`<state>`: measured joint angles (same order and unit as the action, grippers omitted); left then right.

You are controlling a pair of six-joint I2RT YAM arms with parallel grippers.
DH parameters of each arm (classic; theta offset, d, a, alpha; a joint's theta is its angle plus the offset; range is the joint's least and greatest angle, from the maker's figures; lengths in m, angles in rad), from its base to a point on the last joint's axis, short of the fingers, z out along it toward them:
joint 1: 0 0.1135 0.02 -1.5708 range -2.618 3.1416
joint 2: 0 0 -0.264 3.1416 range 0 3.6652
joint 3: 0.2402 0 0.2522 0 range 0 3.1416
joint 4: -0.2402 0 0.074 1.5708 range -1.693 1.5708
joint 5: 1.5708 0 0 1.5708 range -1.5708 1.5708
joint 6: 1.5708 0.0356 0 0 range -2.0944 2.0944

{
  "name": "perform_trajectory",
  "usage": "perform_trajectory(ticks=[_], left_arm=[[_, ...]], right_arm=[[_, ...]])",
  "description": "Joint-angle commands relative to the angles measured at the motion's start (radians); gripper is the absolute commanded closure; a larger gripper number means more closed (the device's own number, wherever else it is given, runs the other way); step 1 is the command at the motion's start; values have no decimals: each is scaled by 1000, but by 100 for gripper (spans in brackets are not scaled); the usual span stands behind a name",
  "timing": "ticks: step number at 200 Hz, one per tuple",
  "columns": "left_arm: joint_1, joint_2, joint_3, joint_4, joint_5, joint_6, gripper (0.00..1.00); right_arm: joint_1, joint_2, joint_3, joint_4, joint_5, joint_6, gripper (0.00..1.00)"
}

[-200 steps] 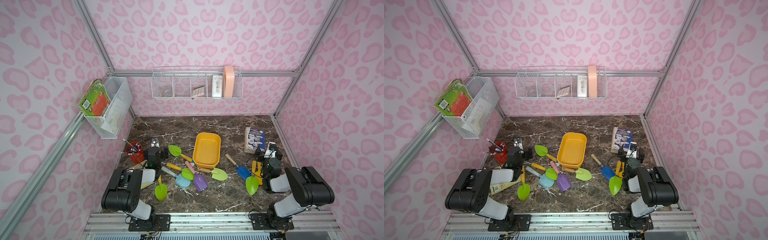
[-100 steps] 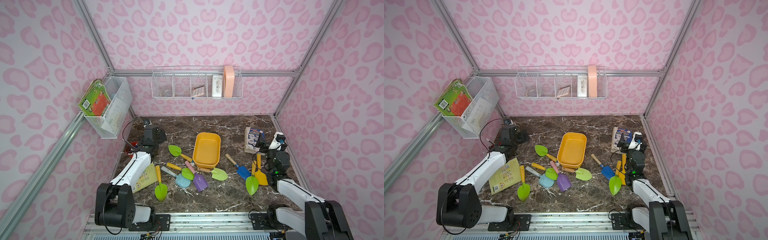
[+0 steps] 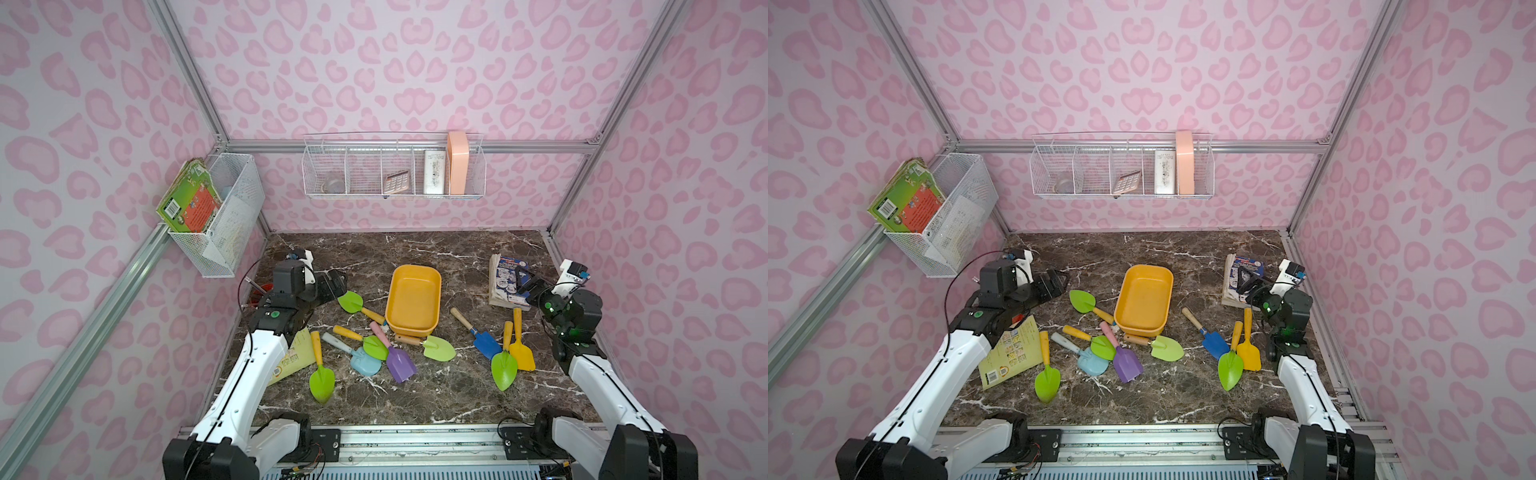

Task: Put the shovel into the storage box
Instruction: Pick up the shovel from the center of the board, then adjust the storage box at the center of the board.

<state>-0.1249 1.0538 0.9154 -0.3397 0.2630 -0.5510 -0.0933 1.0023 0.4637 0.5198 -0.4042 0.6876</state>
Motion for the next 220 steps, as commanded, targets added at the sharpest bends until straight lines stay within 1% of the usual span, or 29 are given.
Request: perform_trajectory(ticks=[1,18,30,52,69,84,106,117,124,146,185,196,220], left_arm=[[-40,-47,-23,-64,110,22,10],[-86,-82,-55,-88,118,12,15],[-127,-110,-90,-86,105,-7,15],[-215,-145,-138,-65,60,-21,16],[-268,-145,-150,-66,9,-27,16],[-289,-129,-162,-65,-13,-38,16],[-304,-87,-167,-67,-36,-52,16],[-306,-56,-162,-58,-33,-55,17],[-307,-32,-158,-46,-22,-51,17],[-309,71,-118,-17,9,-37,20],[-309,262,-62,57,29,-36,19],[-311,314,-45,82,41,-35,22],[-311,422,18,93,51,-27,30]], right_arm=[[17,-41,-8,-36,-56,14,4],[41,-61,18,-144,-62,-30,5],[84,-61,57,-261,-28,-89,5],[170,-37,89,-383,33,-161,11],[232,9,123,-481,108,-200,17],[280,70,161,-566,185,-229,22],[335,171,196,-635,226,-277,30],[363,218,207,-654,252,-293,34],[380,246,212,-662,269,-301,35],[408,326,243,-689,279,-305,35],[444,396,254,-658,298,-309,31],[445,413,255,-646,295,-313,31],[460,483,299,-684,322,-333,33]])
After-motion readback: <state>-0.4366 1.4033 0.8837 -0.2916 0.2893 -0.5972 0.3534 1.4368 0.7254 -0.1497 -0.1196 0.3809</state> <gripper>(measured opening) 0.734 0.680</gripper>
